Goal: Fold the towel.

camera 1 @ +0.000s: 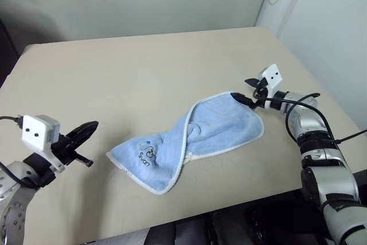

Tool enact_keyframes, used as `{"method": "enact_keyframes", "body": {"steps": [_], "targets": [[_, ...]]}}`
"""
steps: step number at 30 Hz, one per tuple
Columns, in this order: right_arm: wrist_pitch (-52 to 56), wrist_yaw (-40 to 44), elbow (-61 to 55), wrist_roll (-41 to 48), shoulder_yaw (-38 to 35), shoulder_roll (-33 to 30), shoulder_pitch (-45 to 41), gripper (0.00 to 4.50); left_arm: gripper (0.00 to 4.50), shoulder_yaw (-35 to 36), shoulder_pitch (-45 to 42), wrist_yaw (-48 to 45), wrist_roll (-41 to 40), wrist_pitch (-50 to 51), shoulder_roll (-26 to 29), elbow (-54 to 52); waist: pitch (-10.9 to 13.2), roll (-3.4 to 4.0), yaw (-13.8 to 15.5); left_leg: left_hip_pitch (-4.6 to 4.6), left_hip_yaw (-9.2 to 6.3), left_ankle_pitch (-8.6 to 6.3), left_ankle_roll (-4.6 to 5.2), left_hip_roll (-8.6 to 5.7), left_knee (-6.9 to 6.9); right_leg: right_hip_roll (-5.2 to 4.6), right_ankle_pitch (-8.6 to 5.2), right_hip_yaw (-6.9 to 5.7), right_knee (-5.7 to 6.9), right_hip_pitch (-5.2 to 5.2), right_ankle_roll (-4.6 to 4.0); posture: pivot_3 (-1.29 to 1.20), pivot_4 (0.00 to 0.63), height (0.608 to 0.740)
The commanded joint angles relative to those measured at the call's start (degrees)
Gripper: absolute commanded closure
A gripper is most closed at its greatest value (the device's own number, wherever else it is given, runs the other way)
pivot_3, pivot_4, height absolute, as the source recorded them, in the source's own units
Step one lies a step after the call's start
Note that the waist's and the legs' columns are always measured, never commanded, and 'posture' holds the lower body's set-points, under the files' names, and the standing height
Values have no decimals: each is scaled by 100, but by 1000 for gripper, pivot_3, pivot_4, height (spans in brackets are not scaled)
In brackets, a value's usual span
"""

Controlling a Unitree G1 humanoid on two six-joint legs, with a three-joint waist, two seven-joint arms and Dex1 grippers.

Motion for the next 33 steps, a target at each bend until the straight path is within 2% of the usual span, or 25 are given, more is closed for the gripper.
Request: {"method": "enact_keyframes", "body": {"steps": [1,14,26,30,33], "targets": [[-18,16,-320,143,-146,-70,22,36,4500,-54,-94,-5,-116,15,4,-207,0,0,-1,0,0,0,0,0,0,0,0,0,0,0,0,0,150,740],[170,37,-648,223,-183,-267,273,36,4500,-245,-448,-199,-63,-16,177,59,0,0,3,0,0,0,-1,0,1,0,0,-1,-1,1,0,0,150,740],[-5,-8,155,146,-168,-271,-71,36,4500,-582,-273,-4,45,26,-94,-366,1,2,-3,1,1,1,-1,0,0,0,0,0,-1,2,0,0,150,740],[-75,-22,181,146,-160,-245,-71,36,4500,-654,-177,-221,-60,58,-12,-478,1,2,-5,3,1,1,-1,2,-2,0,0,-1,0,2,0,0,150,740],[-40,-47,88,173,-168,-220,-8,36,4500,-862,-254,-678,-214,144,254,-614,1,1,5,3,1,1,-1,2,0,0,0,-1,0,2,0,0,150,740]]}}
